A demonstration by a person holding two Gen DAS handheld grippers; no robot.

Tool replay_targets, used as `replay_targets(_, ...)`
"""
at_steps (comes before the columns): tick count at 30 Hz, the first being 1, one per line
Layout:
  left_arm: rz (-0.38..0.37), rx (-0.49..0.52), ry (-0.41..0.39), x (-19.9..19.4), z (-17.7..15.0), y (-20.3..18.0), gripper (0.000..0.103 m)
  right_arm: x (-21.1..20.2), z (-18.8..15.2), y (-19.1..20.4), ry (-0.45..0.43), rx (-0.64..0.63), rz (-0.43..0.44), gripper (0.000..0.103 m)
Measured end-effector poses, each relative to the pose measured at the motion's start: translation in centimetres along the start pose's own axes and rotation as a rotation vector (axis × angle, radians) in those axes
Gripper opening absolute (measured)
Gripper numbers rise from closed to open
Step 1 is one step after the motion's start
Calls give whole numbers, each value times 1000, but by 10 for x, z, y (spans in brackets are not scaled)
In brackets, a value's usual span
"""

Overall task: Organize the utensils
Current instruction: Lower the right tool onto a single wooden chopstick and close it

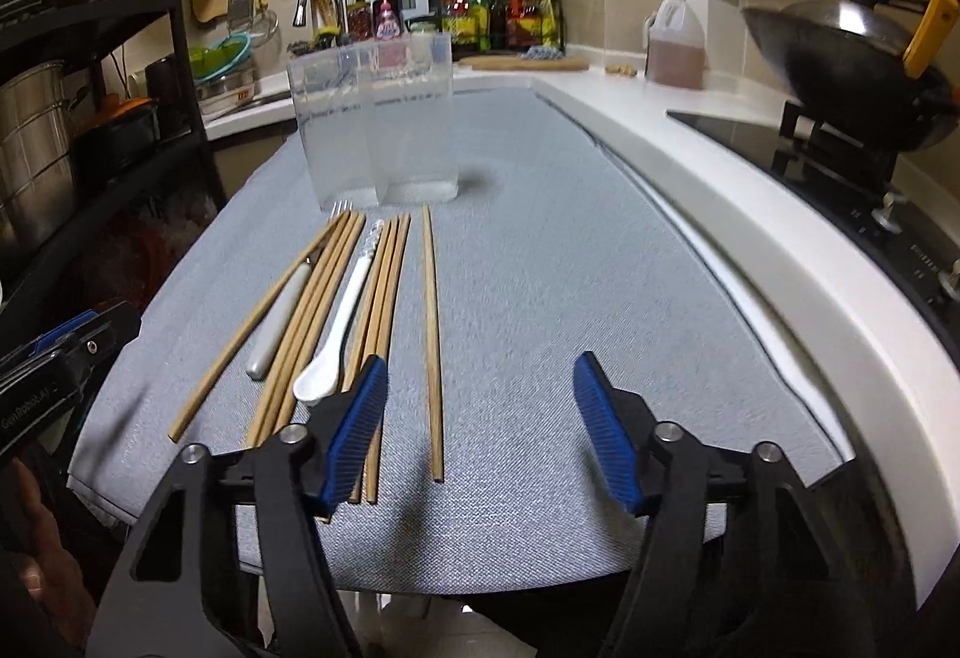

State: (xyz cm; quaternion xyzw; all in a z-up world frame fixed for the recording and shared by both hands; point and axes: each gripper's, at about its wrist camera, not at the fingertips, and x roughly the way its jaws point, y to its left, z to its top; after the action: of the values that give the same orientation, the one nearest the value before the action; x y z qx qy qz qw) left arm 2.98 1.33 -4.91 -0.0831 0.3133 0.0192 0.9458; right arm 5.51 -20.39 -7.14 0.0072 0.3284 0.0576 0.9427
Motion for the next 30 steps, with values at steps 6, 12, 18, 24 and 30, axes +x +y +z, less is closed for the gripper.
replay_targets(6,-16,25,75,21,-13,-8,34,24,-12,-2,53,-9,60,41)
replay_targets(12,5,94,94,30,-27,-25,26,27,-15,0,37,-45,60,34)
replay_targets(18,27,120,83,27,-28,-26,8,25,-18,3,23,-77,72,12)
replay_targets(24,7,109,90,24,-28,-26,7,22,-18,2,24,-86,87,5)
replay_targets(30,-1,110,98,23,-30,-26,8,21,-21,-2,20,-93,58,7)
